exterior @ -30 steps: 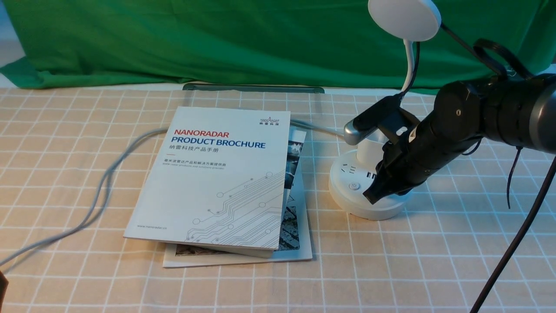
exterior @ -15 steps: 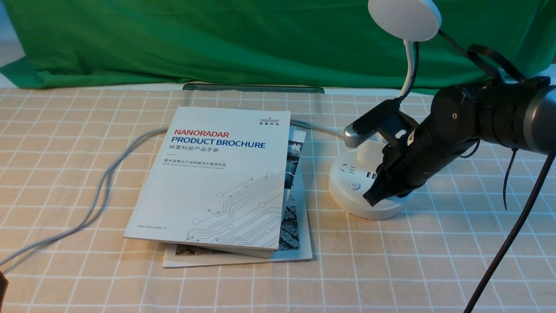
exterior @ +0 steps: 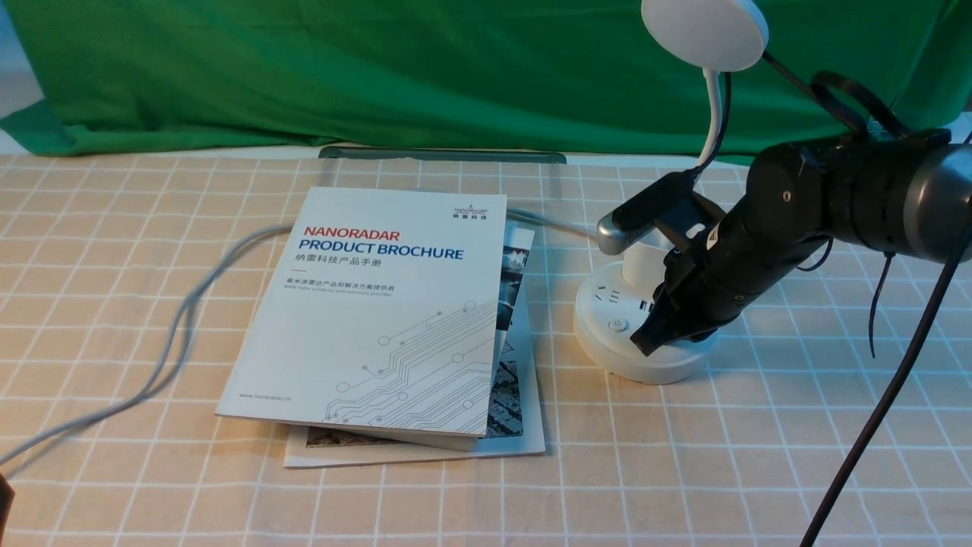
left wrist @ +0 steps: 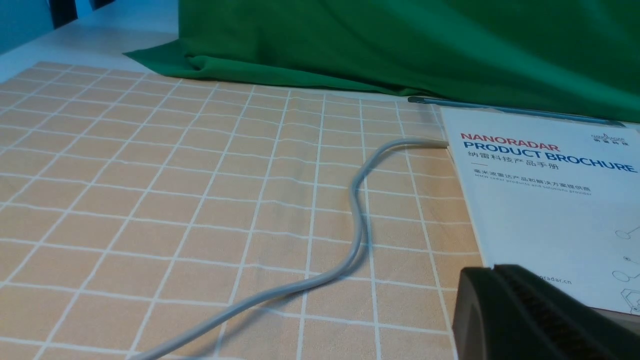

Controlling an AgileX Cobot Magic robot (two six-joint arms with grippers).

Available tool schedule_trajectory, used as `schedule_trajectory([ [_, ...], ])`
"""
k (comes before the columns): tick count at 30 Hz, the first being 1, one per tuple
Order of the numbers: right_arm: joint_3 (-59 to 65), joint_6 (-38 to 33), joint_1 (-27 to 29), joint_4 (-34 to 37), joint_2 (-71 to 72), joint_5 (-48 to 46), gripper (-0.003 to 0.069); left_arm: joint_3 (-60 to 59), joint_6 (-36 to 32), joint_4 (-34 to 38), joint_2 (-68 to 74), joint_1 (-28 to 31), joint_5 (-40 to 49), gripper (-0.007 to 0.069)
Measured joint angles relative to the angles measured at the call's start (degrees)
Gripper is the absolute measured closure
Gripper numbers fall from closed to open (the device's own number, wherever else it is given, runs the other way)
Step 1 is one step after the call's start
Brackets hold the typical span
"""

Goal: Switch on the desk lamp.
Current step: Use the right arm to press the button switch on the lamp holder

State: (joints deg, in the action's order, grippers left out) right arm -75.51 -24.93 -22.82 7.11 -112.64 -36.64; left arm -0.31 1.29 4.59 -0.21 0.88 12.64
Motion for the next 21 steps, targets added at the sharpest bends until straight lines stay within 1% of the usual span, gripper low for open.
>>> schedule_trajectory([
  [8, -0.56, 0.0, 0.0, 0.0, -0.36, -0.85, 0.0628, 0.0, 0.0, 0.0, 0.0, 0.0, 0.0, 0.0603],
  [14, 1.45, 3.44, 0.0, -0.03, 3.41, -1.51, 0.0628, 0.0, 0.0, 0.0, 0.0, 0.0, 0.0, 0.0603],
  [17, 3.7, 5.21, 0.0, -0.07, 8.71, -1.89, 0.0625, 0.0, 0.0, 0.0, 0.0, 0.0, 0.0, 0.0603],
  [21, 8.73, 7.41, 0.0, -0.07, 22.49, 1.92, 0.0622, 0.0, 0.0, 0.0, 0.0, 0.0, 0.0, 0.0603],
])
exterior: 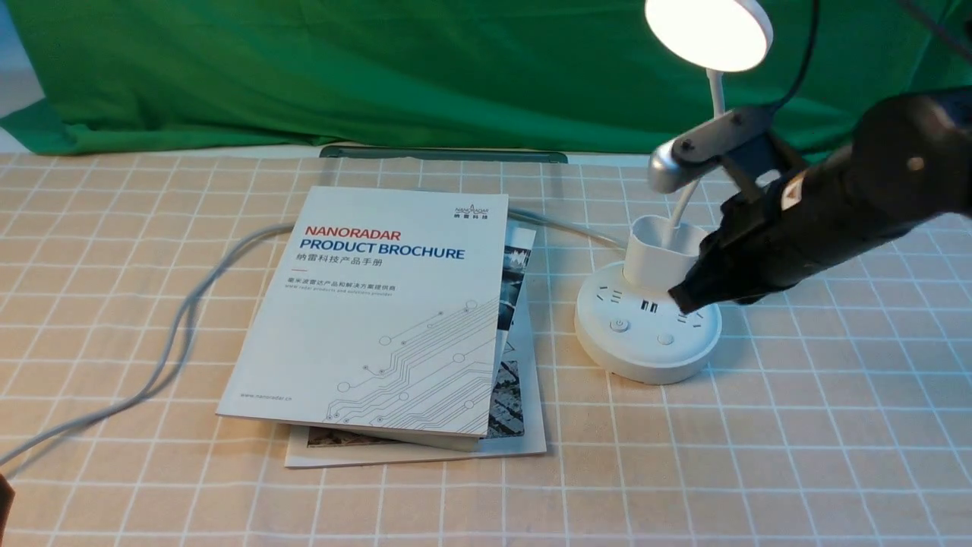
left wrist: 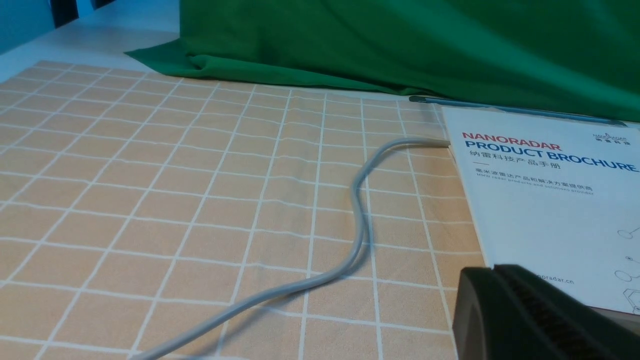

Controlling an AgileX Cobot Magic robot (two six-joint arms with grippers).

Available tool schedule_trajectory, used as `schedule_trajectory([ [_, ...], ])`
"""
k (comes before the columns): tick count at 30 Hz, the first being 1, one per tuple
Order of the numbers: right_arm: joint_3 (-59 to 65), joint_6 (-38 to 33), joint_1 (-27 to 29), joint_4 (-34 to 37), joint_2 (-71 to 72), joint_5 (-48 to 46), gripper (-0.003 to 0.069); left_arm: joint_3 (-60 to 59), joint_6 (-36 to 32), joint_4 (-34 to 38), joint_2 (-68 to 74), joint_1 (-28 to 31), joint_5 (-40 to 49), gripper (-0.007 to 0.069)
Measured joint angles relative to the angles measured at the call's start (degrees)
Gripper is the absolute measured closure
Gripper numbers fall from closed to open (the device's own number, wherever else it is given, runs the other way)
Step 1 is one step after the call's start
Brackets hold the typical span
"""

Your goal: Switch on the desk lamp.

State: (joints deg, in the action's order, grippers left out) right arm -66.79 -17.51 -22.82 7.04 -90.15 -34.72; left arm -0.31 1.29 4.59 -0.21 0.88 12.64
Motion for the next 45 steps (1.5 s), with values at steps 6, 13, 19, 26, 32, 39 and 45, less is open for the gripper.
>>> schedule_trajectory([
  [6, 10.89, 1.22, 0.0, 0.0, 16.82, 7.89, 0.0618, 0.0, 0.0, 0.0, 0.0, 0.0, 0.0, 0.0603],
  [13, 23.06, 3.31, 0.0, 0.05, 38.05, 16.35, 0.0596, 0.0, 0.0, 0.0, 0.0, 0.0, 0.0, 0.0603],
  [19, 29.25, 1.05, 0.0, 0.05, 46.77, 22.8, 0.0574, 0.0, 0.0, 0.0, 0.0, 0.0, 0.0, 0.0603],
  [26, 38.55, -0.42, 0.0, 0.0, 58.7, 26.77, 0.0559, 0.0, 0.0, 0.0, 0.0, 0.0, 0.0, 0.0603],
  [32, 47.04, -0.42, 0.0, 0.0, 69.72, 32.06, 0.0537, 0.0, 0.0, 0.0, 0.0, 0.0, 0.0, 0.0603],
  [39, 57.54, 5.73, 3.32, -0.08, 78.37, 36.31, 0.0519, 0.0, 0.0, -0.01, 0.0, 0.0, 0.0, 0.0603],
  [45, 65.21, 12.95, 16.18, -3.76, 85.25, 36.68, 0.0508, 0.0, 0.0, -0.23, 0.0, 0.0, 0.0, 0.0603],
])
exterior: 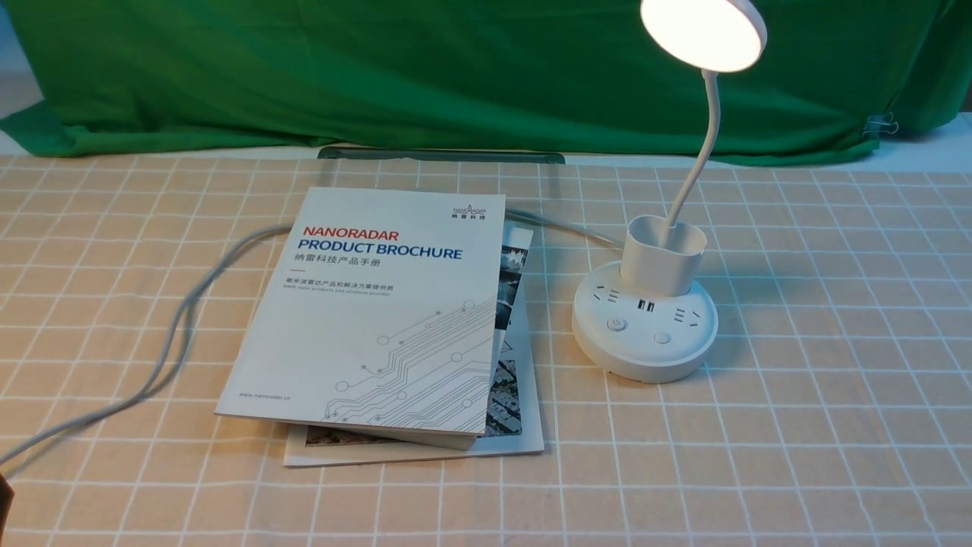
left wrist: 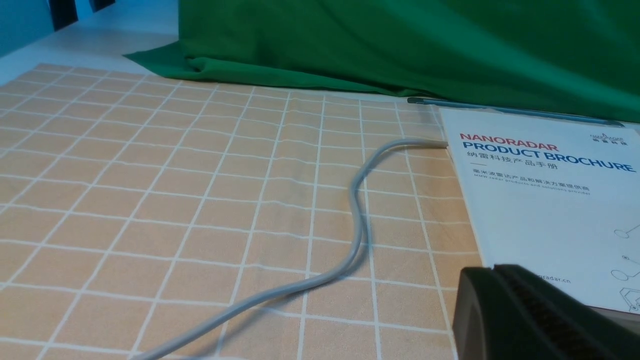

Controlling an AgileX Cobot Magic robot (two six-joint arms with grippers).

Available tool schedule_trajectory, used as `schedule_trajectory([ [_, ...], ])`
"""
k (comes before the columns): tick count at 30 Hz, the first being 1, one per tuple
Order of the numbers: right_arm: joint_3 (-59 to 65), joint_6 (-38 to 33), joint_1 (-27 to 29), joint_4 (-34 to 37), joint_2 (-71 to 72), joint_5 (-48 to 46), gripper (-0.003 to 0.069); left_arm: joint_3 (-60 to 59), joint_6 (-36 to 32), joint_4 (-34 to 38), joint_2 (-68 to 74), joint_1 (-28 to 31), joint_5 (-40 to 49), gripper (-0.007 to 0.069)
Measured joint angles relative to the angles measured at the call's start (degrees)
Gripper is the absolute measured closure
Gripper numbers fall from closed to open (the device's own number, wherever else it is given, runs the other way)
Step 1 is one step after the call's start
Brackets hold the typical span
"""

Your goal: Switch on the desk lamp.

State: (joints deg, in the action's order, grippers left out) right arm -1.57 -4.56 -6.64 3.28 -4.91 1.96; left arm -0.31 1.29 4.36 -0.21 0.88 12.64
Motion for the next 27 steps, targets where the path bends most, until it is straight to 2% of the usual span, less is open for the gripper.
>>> schedule_trajectory([
  [6, 2.1, 9.63, 7.92, -8.31, 2.63, -1.06, 0.0493, 0.0, 0.0, -0.21, 0.0, 0.0, 0.0, 0.0603],
  [19, 2.16, 11.03, 7.8, -9.16, 4.69, -13.34, 0.0459, 0.0, 0.0, -0.4, 0.0, 0.0, 0.0, 0.0603],
  [27, 2.16, 11.08, 7.8, -9.11, 4.75, -14.47, 0.0439, 0.0, 0.0, -1.0, 0.0, 0.0, 0.0, 0.0603],
])
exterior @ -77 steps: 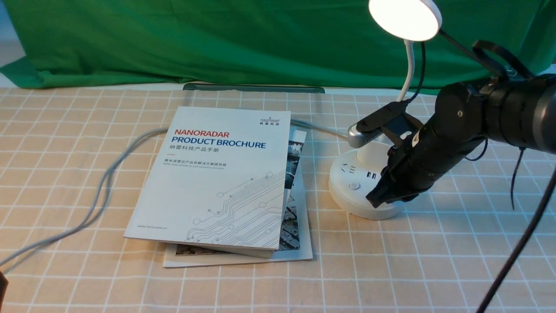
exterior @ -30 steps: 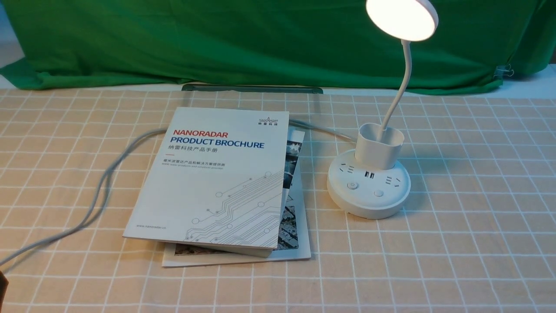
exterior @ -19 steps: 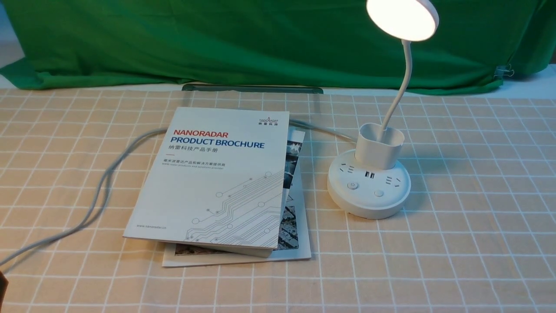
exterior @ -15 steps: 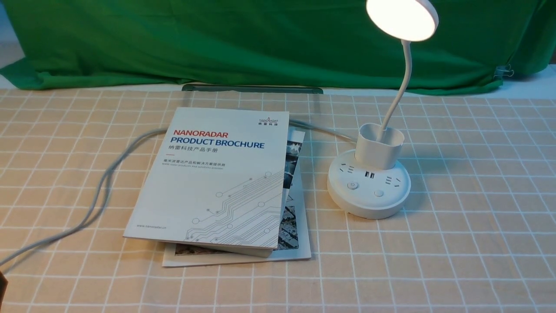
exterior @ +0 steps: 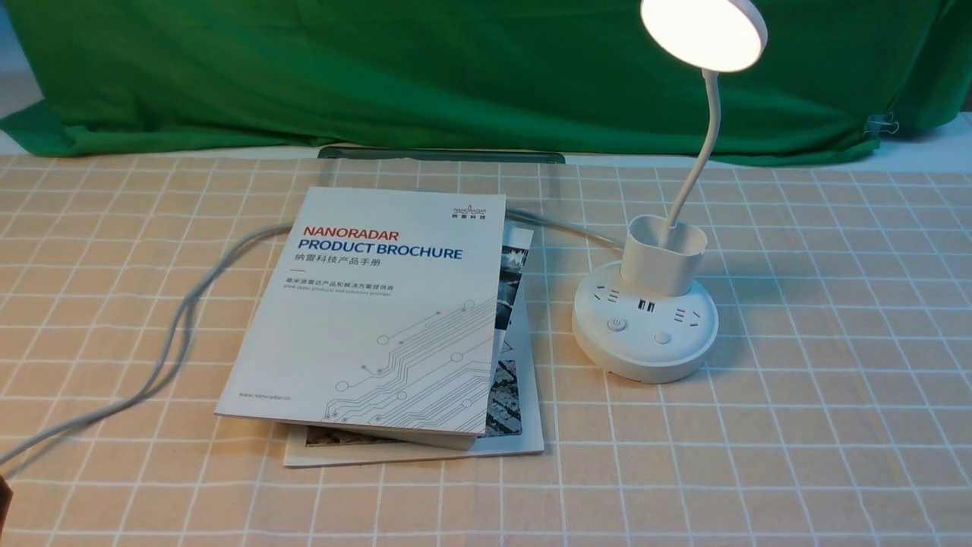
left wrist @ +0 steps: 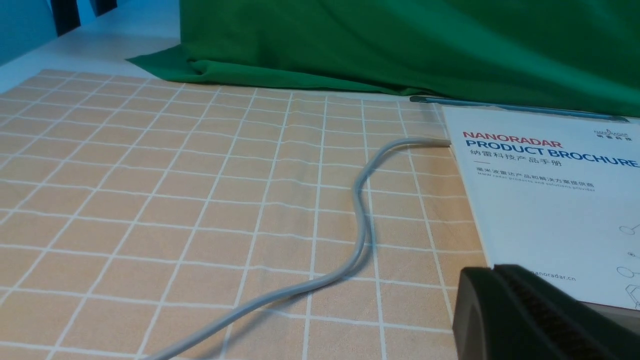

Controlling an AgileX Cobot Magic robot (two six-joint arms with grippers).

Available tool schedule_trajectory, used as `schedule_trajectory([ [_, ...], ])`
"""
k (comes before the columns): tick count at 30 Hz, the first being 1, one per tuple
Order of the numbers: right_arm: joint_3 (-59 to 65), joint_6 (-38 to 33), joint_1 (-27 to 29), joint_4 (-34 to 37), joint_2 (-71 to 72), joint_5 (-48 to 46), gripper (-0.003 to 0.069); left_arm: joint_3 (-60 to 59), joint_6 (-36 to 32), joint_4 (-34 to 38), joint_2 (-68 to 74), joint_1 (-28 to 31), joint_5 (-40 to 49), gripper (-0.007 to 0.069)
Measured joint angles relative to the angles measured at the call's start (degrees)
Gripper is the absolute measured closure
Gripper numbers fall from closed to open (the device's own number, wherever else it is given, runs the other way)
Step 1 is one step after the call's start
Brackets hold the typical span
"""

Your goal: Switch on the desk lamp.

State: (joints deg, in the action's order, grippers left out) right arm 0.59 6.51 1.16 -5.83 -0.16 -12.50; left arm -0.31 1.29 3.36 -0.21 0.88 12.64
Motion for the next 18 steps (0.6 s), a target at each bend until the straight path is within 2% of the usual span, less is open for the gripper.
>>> schedule_trajectory([
  [18, 0.0, 0.0, 0.0, 0.11, 0.0, 0.01, 0.0422, 0.0, 0.0, -0.04, 0.0, 0.0, 0.0, 0.0603],
])
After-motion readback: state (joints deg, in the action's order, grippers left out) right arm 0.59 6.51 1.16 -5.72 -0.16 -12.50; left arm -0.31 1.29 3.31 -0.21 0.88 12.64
